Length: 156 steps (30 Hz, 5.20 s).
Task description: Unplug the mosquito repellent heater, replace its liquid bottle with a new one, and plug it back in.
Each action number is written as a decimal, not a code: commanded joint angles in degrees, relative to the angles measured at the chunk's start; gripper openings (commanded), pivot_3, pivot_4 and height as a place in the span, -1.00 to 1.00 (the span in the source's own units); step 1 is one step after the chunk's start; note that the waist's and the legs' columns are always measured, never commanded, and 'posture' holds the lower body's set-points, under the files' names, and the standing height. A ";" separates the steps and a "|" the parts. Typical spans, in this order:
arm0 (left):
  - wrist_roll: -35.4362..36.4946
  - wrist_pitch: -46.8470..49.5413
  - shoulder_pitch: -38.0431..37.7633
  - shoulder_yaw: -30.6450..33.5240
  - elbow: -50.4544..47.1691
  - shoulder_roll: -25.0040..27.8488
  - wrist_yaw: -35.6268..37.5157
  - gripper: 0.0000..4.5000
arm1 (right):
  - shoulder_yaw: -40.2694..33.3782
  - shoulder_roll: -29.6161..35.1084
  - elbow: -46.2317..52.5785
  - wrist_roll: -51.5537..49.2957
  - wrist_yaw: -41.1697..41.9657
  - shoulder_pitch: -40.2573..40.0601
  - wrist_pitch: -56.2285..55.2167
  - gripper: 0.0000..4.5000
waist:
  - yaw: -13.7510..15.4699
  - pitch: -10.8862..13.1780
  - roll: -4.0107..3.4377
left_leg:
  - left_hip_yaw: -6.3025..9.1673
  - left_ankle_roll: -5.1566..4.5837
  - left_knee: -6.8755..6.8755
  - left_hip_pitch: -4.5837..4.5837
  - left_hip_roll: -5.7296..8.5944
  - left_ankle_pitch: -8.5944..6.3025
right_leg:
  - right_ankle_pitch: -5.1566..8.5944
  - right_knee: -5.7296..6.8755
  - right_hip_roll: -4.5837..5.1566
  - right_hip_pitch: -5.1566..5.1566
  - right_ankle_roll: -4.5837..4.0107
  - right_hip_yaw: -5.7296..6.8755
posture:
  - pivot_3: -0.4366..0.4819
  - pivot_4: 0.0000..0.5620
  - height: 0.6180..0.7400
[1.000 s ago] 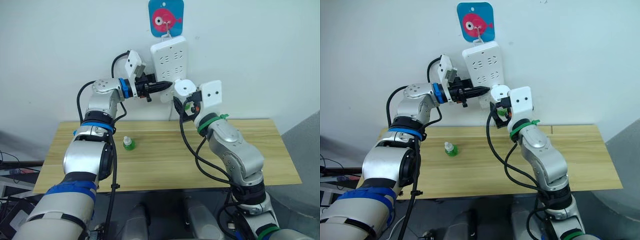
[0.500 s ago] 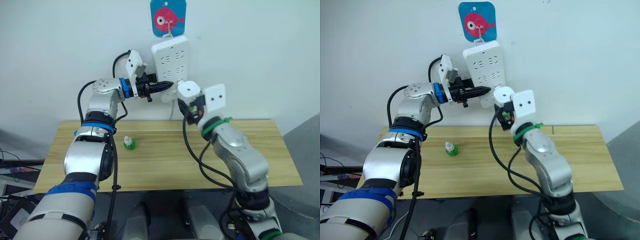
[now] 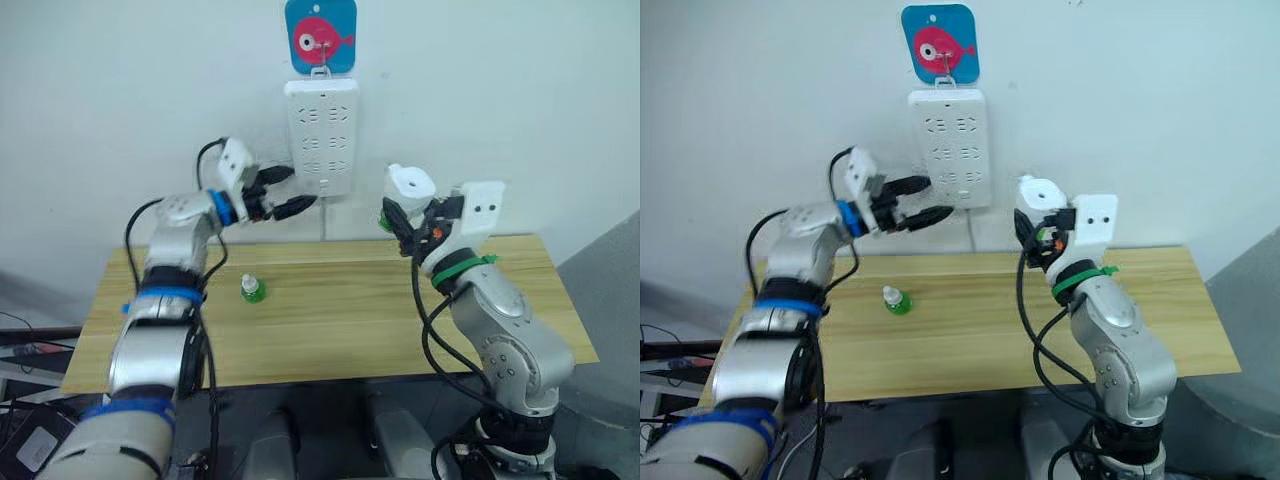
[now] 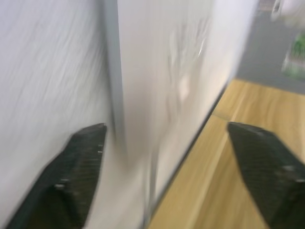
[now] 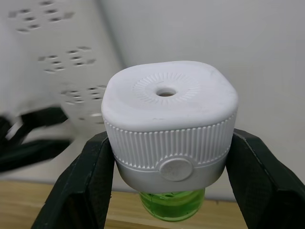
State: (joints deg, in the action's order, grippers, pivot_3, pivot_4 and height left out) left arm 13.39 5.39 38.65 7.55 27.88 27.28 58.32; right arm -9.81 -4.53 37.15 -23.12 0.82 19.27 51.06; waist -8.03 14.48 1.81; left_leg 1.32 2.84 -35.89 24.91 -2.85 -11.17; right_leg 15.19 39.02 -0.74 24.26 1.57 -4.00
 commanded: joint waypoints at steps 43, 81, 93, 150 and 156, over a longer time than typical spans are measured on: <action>-1.99 -5.66 -7.81 -17.60 -24.10 -20.20 -16.98 0.01 | -0.02 8.97 -7.55 -75.15 -31.95 -3.98 -17.26 0.32 | 3.01 0.20 -0.04 | -0.36 -0.23 -0.09 0.02 0.31 0.12 | 0.06 -0.14 -0.17 -0.11 0.41 -0.10 | -0.27 -0.03 1.00; -1.24 -14.21 -12.32 -22.58 -25.79 -6.86 3.44 0.01 | 9.88 52.68 -48.40 -87.27 11.05 18.16 32.81 0.99 | 3.77 0.49 -0.04 | -0.40 -0.31 -0.08 0.10 0.30 0.08 | 0.09 -0.29 -0.16 -0.10 0.36 -0.10 | -0.10 -0.06 1.00; -1.02 -13.39 -12.13 -22.70 -26.52 -7.35 3.55 0.01 | 9.09 51.73 -46.01 -82.19 14.06 17.10 32.06 0.41 | 4.37 0.52 -0.06 | -0.40 -0.31 -0.08 0.10 0.29 0.08 | 0.08 -0.30 -0.16 -0.09 0.37 -0.08 | -0.11 -0.07 1.00; -32.15 -66.37 -3.45 -23.08 -6.66 -5.48 -25.30 0.99 | 3.00 52.35 -44.48 -89.88 9.55 12.32 28.52 0.34 | 6.18 1.09 0.07 | -0.42 -0.31 -0.19 0.34 0.30 0.05 | -0.03 -0.48 -0.07 -0.05 0.42 -0.06 | -0.14 -0.04 1.00; -33.17 -69.23 -1.61 -24.21 -5.38 -4.89 -28.14 0.72 | 3.19 52.22 -43.88 -89.88 9.65 12.01 28.46 0.34 | 6.17 1.09 0.07 | -0.43 -0.31 -0.21 0.33 0.30 0.06 | -0.03 -0.44 -0.06 -0.06 0.42 -0.07 | -0.15 -0.03 1.00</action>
State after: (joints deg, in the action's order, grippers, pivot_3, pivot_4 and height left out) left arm -19.85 -62.30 36.22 -16.10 22.96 22.39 31.71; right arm -5.58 46.96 -8.82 -111.08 9.40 30.60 79.27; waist -1.86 15.57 1.88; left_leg 0.89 2.53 -36.10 25.23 -2.55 -11.11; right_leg 15.16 38.58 -0.81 24.21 1.99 -4.06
